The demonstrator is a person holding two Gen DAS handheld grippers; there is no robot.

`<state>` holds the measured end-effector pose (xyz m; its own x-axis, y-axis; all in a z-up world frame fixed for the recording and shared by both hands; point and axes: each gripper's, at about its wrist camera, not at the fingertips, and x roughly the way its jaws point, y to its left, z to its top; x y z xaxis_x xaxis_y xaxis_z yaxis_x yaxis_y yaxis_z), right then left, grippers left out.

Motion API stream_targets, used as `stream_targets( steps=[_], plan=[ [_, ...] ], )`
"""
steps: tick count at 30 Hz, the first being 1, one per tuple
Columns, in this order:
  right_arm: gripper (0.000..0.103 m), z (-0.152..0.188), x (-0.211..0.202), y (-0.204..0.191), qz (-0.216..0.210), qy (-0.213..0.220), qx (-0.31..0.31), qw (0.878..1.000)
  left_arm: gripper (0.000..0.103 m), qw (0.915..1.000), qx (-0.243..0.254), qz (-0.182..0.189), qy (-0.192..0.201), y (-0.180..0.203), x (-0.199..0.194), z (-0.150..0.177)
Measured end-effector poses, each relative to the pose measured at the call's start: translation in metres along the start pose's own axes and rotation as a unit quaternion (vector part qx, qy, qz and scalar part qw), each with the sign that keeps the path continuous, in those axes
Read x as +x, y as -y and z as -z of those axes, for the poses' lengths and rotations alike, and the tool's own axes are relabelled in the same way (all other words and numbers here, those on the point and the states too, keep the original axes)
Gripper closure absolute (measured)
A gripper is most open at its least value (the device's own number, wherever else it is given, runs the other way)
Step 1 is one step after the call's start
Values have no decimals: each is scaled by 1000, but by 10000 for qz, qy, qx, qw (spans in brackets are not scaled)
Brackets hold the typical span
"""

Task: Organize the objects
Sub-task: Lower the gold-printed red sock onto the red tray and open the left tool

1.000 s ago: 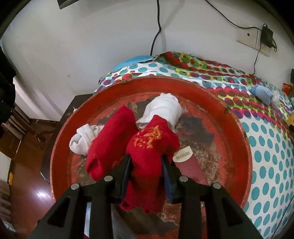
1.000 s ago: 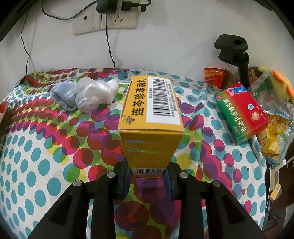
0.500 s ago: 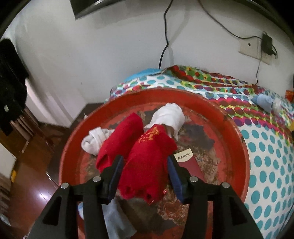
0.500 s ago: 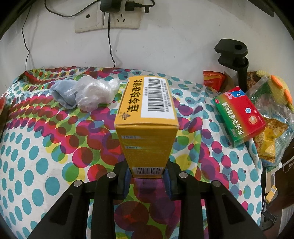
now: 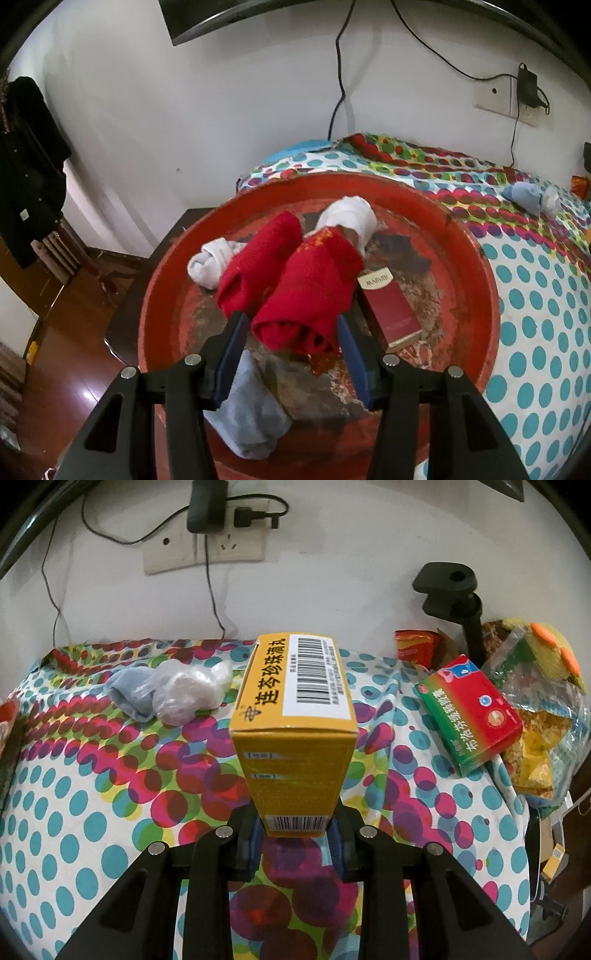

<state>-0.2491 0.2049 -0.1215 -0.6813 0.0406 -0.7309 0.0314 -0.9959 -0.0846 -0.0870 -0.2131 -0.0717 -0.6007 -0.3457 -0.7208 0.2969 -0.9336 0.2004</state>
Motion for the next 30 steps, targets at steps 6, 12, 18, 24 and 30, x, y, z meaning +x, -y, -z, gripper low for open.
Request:
stream_targets(
  steps=[6,12,18,24,30],
  plan=[
    [75,1,0,1,199,-2,68,9998,51,9999,-80,76,26,-8,-1,-2],
    [75,1,-2,5,448,42,163,9989,51,9996,-234,91,90,-18,-4,-3],
    [75,2,-4,-3,680,50,7,9977,51,9990,-402,171,73,-29,-4,-3],
    [75,1,-19,-30,505,89,-183,9985,51,9982,-521,304,-2,-34,0,-2],
    [75,-8,-42,-69,-113,162,-336,9992,51,9976,-592,351,-22,-37,0,-3]
  ],
)
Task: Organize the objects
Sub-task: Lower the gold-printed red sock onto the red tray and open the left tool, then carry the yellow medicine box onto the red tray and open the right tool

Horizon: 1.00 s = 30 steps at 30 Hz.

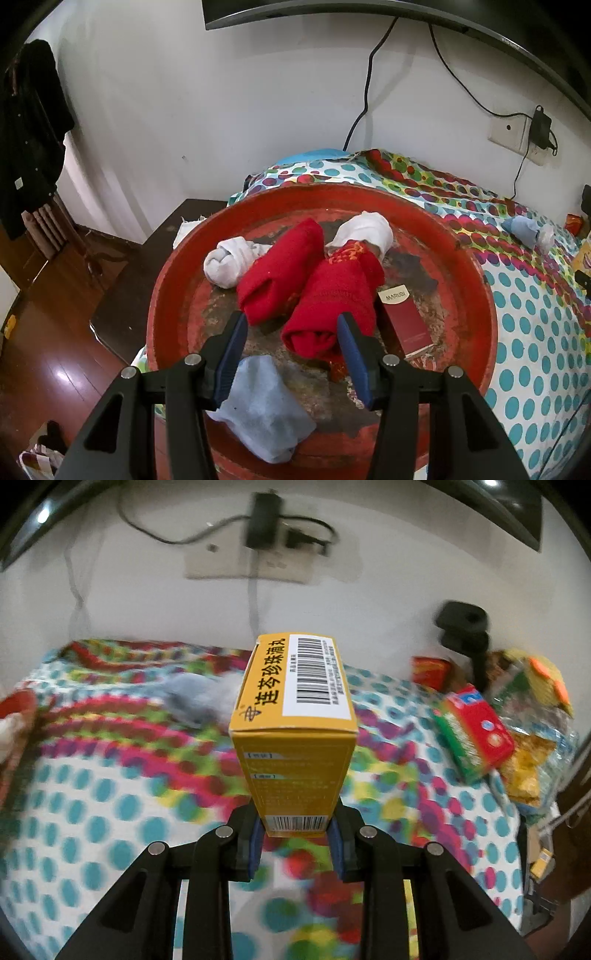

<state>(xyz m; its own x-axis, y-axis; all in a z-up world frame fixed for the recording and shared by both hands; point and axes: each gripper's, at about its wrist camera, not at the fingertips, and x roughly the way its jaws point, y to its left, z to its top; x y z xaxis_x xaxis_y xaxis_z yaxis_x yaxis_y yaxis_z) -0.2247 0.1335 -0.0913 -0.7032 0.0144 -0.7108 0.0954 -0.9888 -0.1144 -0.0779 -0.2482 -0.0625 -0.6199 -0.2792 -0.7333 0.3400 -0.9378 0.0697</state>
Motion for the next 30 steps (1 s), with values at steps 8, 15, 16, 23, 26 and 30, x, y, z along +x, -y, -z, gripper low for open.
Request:
stream_targets(
  steps=[8,15,16,23,26,30],
  plan=[
    [75,-6,-29,-72,-638,80,-580,9962,51,9999,-31,27,138,-6,-9,-5],
    [75,-4,-56,-128,-1174,161,-998,9879,51,9997,0,-19,239,-22,-14,-9],
    [75,-4,-59,-135,-1221,179,-1042,9869,51,9997,19,-31,236,-24,-14,-9],
    [75,-8,-77,-180,-1624,233,-1273,9782,51,9998,-115,-28,146,-37,-11,-9],
    [75,-9,-79,-197,-1717,217,-1408,9748,51,9999,-141,-37,93,-40,-9,-9],
    [75,-7,-80,-222,-1811,166,-1582,9705,51,9999,-136,-64,68,-42,-7,-8]
  ],
)
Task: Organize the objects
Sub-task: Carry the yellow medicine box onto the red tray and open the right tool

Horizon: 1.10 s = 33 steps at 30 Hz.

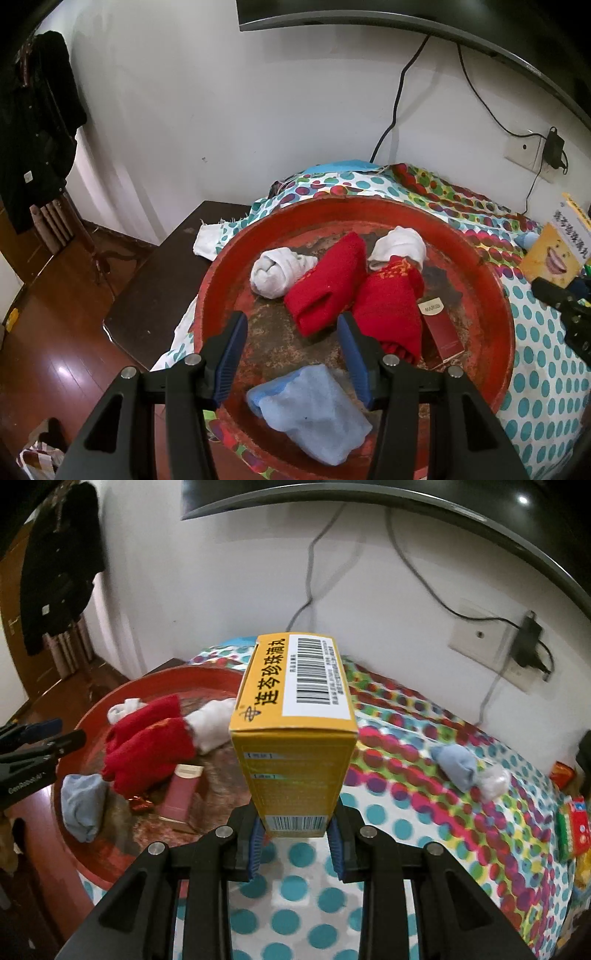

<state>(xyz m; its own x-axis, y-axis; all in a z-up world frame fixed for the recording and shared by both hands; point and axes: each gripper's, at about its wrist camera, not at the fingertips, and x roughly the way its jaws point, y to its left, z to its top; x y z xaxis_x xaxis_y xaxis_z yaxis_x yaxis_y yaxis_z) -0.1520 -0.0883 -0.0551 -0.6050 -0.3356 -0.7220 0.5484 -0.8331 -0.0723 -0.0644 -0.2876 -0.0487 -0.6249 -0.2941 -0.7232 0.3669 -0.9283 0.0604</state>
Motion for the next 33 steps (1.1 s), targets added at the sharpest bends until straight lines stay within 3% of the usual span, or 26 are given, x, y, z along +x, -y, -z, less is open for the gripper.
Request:
stream_targets(
  steps=[13,29,33],
  plan=[
    [75,-10,31,-45,-112,-288,-311,9990,51,9998,-163,17,-115,-11,5,1],
    [74,-21,65,-56,162,-586,-430,9972,51,9994,-218,104,-247,-10,12,1],
    [67,-22,68,-58,183,-553,-431,9974,51,9994,-223,108,-253,-10,12,1]
  ],
)
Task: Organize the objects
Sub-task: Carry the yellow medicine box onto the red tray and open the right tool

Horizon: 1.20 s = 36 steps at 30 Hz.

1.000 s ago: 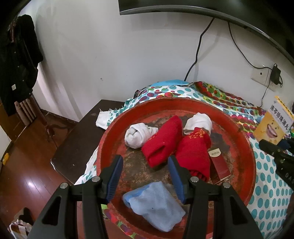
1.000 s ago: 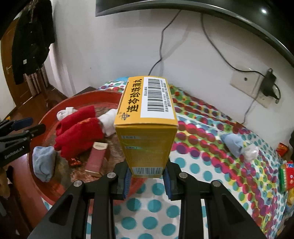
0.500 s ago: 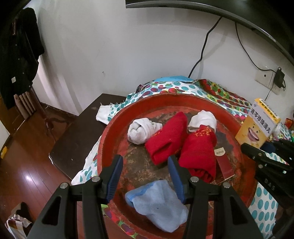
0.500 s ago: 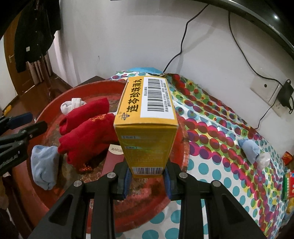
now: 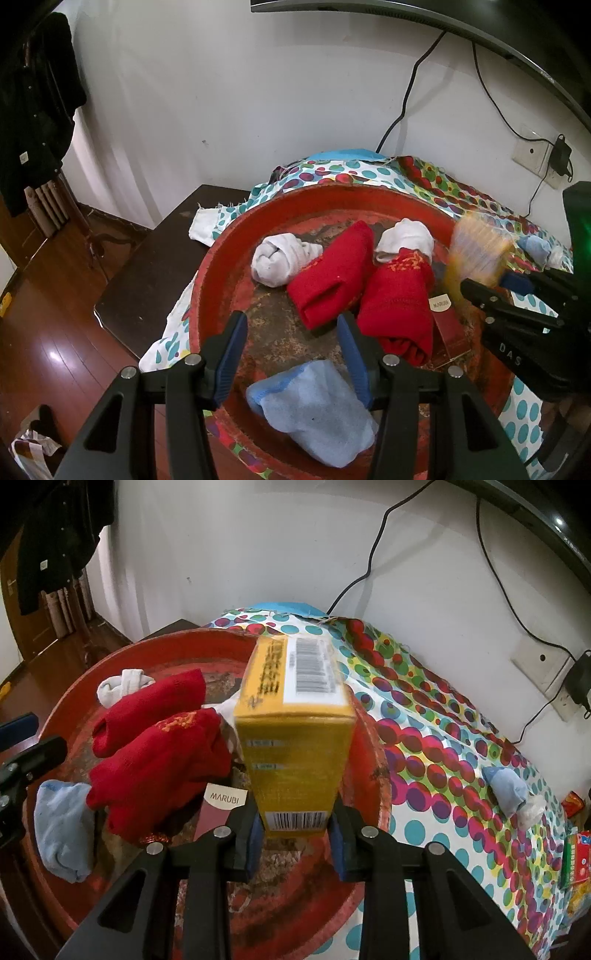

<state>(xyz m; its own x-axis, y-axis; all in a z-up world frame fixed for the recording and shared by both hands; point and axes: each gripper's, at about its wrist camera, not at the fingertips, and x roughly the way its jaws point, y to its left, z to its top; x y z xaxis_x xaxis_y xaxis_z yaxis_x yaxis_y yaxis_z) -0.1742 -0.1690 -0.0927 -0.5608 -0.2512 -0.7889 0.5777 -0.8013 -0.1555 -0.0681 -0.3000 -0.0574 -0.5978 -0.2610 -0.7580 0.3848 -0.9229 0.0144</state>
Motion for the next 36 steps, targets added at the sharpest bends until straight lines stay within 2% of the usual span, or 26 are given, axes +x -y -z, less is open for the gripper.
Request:
stream_targets(
  steps=[2,5,16,20,23,28,36],
  plan=[
    [57,0,-2,0,37,60,15,10000,51,10000,0,1,-12,0,1,0],
    [50,-1,-6,0,23,141,28,9999,51,10000,2,9,-23,1,1,1],
    [44,4,-35,10,-202,446,248,9985,51,9999,144,-18,-33,12,3,3],
    [43,13,-50,20,-346,514,406,9973,51,9996,254,-78,-38,18,4,5],
    [42,25,-59,30,-294,544,456,9970,51,9993,363,-116,-14,24,3,6],
    [41,48,-68,63,-104,518,647,9965,51,9982,561,-200,25,37,1,8],
    [41,96,-71,148,461,275,1304,9900,51,9961,863,-191,72,58,-3,14]
  ],
)
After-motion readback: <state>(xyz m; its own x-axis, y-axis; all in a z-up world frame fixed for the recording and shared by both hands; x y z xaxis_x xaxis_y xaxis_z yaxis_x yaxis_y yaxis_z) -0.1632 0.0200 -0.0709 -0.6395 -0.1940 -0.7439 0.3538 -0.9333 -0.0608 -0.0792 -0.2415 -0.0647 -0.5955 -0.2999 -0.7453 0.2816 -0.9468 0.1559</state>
